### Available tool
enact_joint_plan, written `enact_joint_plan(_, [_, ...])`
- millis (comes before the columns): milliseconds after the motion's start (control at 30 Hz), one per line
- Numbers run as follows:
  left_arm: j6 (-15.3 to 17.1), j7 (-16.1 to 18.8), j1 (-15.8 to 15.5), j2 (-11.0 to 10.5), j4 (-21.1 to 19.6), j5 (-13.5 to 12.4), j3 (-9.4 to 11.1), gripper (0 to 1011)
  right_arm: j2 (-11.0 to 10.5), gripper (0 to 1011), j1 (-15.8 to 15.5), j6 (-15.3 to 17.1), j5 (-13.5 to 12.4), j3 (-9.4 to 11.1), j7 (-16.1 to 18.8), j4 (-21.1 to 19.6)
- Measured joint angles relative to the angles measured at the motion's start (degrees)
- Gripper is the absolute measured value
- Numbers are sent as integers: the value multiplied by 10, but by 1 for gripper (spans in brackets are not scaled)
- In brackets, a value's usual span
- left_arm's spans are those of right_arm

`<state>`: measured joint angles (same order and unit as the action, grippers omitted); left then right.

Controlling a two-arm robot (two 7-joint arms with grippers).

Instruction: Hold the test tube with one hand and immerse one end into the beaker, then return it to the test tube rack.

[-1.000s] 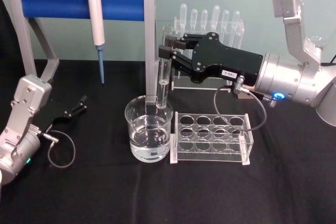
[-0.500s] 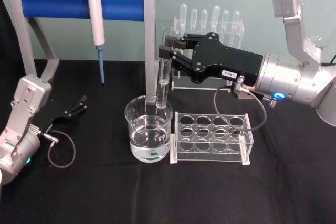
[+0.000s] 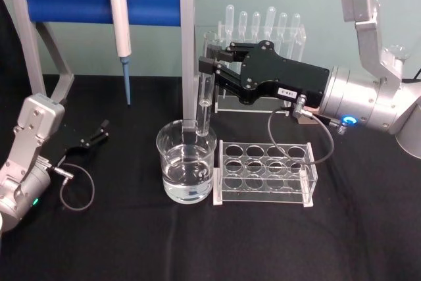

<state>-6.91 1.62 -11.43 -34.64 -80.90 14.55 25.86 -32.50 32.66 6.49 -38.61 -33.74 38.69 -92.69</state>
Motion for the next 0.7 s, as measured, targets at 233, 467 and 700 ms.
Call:
enact_joint_plan(233, [0,0,0,0,0,0,0,1000,0,241,0,0,0,0,0,0])
enact_joint_plan(467, [0,0,0,0,0,0,0,1000,0,241,0,0,0,0,0,0])
enact_joint_plan(700, [0,0,0,0,0,0,0,1000,0,241,0,0,0,0,0,0])
